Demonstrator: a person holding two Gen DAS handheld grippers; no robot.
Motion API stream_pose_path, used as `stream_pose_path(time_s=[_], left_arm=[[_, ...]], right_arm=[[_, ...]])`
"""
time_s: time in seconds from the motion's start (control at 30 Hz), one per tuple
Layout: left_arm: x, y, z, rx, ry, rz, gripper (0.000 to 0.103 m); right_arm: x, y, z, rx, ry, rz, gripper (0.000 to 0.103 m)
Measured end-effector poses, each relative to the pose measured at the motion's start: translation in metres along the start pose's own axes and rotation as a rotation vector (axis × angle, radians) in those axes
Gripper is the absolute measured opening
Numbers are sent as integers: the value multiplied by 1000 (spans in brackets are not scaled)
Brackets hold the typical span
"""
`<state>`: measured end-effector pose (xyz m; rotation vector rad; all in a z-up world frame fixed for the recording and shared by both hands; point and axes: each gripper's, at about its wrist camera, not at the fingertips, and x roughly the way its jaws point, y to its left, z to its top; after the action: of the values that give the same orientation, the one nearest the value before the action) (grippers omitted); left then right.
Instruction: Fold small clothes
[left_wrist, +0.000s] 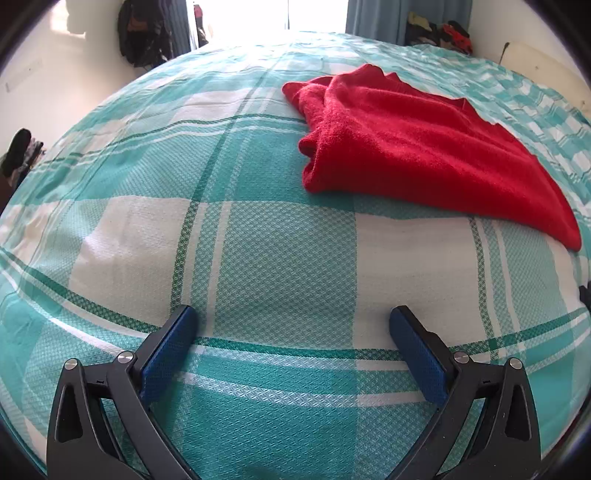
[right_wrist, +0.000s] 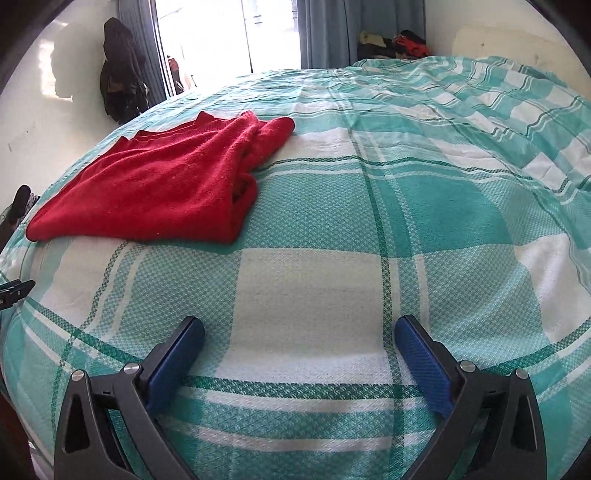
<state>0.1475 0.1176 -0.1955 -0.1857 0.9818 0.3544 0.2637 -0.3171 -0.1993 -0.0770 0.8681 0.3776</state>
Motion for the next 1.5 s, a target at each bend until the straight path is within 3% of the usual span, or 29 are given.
stream_pose_path(time_s=[0.63,0.73,0.83,0.87,0.93,1.03,1.1,1.17,1.2,1.23,1.27,1.4,1.5], left_arm=[[-1,0,1,4,11,-4,102],[-14,10,12,-4,78,-95,101],[-41,43,32,-167,28,-343,100],[-44,52,43,-222,11,-381,100],[-41,59,70,-271,-16,-415,100],[-9,47,113,-225,19,-399,100],[22,35,132,-194,82,-367,93],[50,23,141,-174,156,-351,63],[59,19,141,-171,177,-352,54],[64,16,143,-174,181,-366,21],[65,14,145,-189,196,-369,8],[23,-1,164,-224,141,-336,7],[-23,-42,191,-117,85,-321,7]], right_arm=[[0,1,1,-8,19,4,102],[0,0,0,-7,17,6,102],[-1,0,-1,-3,10,15,102],[-1,0,-1,-4,7,15,102],[-2,0,-1,-3,2,17,102],[-2,0,-2,-3,-1,20,103],[-2,0,-2,-3,-1,20,103],[-2,0,-2,-2,-1,20,103],[-2,0,-2,-2,-1,20,103],[-3,0,-2,-2,-2,20,103],[-3,0,-2,-2,-2,20,103],[-3,0,-1,-2,-1,24,103],[-3,1,-1,-2,-1,24,103]])
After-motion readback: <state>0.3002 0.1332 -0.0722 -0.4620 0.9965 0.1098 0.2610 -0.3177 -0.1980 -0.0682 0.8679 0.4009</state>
